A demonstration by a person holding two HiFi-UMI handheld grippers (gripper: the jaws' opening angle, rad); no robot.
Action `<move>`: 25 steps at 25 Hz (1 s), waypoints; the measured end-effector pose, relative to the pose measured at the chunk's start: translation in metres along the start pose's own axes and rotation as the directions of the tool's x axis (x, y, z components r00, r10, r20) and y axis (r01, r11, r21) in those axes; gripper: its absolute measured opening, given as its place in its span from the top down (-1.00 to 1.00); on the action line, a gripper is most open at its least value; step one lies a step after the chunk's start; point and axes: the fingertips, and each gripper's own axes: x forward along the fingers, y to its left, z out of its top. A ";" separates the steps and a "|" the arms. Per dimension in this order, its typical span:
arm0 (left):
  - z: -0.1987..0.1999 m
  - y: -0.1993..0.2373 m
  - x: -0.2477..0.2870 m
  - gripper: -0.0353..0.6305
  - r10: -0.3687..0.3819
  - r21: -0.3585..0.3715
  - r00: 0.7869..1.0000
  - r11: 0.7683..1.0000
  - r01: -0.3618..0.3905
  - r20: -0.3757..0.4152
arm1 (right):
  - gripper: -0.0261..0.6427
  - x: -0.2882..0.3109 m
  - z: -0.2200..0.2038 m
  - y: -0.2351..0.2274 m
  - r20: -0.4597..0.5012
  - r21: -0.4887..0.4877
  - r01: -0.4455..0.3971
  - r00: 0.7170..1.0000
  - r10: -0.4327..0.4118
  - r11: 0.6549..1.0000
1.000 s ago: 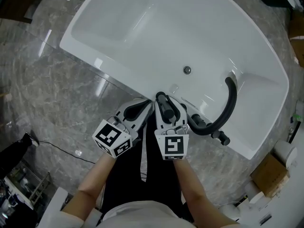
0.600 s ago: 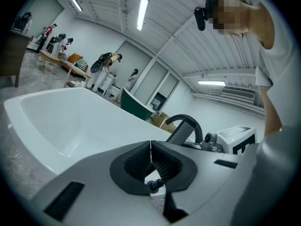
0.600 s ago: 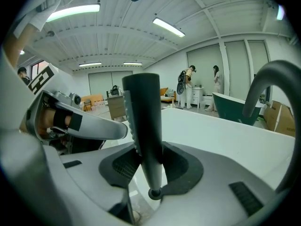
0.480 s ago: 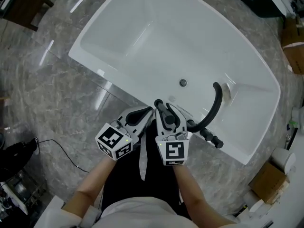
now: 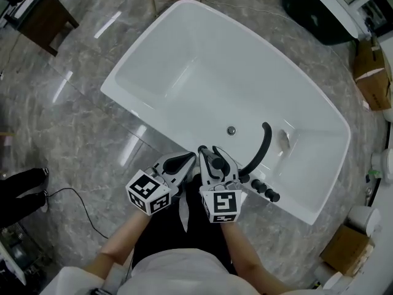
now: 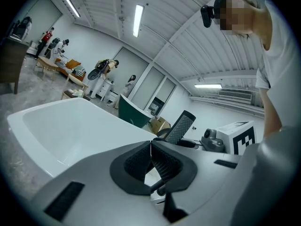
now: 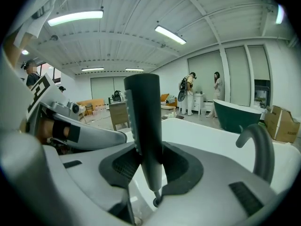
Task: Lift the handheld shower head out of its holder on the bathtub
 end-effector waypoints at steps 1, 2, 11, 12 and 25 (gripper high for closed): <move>0.006 -0.002 -0.002 0.86 -0.002 0.006 1.000 1.000 0.002 0.008 | 0.50 -0.004 0.006 0.000 0.005 0.005 0.000 1.000 0.000 1.000; 0.012 -0.003 -0.005 0.86 -0.002 0.013 1.000 1.000 0.001 0.015 | 0.50 -0.008 0.014 0.000 0.012 0.011 0.000 1.000 0.000 1.000; 0.063 -0.002 -0.029 0.86 0.053 0.070 0.994 0.996 -0.060 0.099 | 0.50 -0.039 0.072 -0.010 0.089 0.051 -0.003 0.996 -0.002 0.999; 0.068 -0.003 -0.031 0.86 0.056 0.077 0.993 0.995 -0.064 0.107 | 0.50 -0.043 0.079 -0.012 0.098 0.059 -0.003 0.995 -0.002 0.998; 0.137 -0.024 -0.043 0.86 0.049 0.170 0.974 0.981 -0.088 0.222 | 0.50 -0.076 0.173 -0.024 0.275 0.130 -0.054 0.961 0.016 0.990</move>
